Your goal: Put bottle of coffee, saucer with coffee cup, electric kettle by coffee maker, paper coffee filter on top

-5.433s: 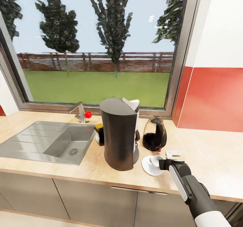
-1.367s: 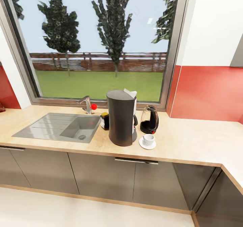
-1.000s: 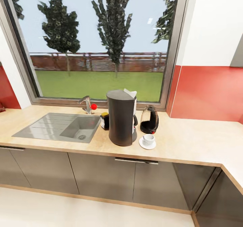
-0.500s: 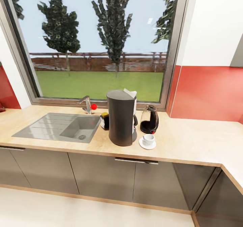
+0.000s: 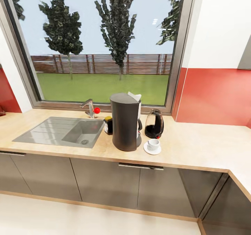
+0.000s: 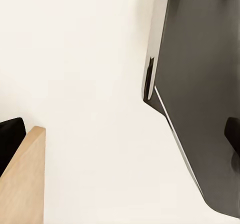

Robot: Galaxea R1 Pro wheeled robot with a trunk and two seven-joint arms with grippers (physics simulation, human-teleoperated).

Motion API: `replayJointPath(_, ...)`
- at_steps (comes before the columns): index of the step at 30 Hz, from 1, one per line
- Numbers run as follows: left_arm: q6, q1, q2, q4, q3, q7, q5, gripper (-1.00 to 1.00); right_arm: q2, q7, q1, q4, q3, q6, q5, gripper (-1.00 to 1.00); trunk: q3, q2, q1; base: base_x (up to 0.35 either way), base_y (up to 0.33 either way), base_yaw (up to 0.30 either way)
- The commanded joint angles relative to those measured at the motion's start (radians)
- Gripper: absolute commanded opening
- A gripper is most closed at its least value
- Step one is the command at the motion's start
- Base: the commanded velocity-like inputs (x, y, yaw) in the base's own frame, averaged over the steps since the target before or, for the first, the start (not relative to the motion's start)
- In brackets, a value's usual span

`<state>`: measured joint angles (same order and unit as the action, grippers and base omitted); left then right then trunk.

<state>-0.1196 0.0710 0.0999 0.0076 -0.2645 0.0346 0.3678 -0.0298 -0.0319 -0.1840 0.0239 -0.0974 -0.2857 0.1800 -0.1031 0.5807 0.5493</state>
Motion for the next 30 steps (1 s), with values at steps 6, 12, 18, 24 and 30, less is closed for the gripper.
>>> replayJointPath(6,-0.004,0.0,0.0,0.0,-0.009,0.002,0.006,1.0,0.001,-0.003,0.0,0.002,-0.008,-0.006,0.01,1.0,-0.001,0.001,0.0,0.0,0.0,0.0)
replayJointPath(12,-0.005,0.0,0.001,0.0,-0.009,0.002,0.006,1.0,0.003,-0.003,0.0,0.002,-0.007,-0.001,0.013,1.0,-0.001,0.001,0.0,0.0,0.0,0.0)
replayJointPath(18,-0.006,0.0,0.002,0.0,-0.006,0.002,0.008,1.0,0.006,-0.003,0.0,0.004,-0.007,0.006,0.014,1.0,-0.001,0.001,0.0,0.0,0.0,0.0)
replayJointPath(24,-0.006,0.001,0.003,0.0,-0.009,0.002,0.007,1.0,0.007,-0.003,0.0,0.006,-0.008,0.055,0.015,1.0,-0.001,0.001,0.0,0.0,0.0,0.0)
replayJointPath(30,-0.005,0.001,0.007,0.0,-0.011,0.001,0.007,1.0,0.007,-0.003,0.0,0.006,-0.008,0.169,0.014,1.0,-0.001,0.001,0.0,0.0,0.0,0.0)
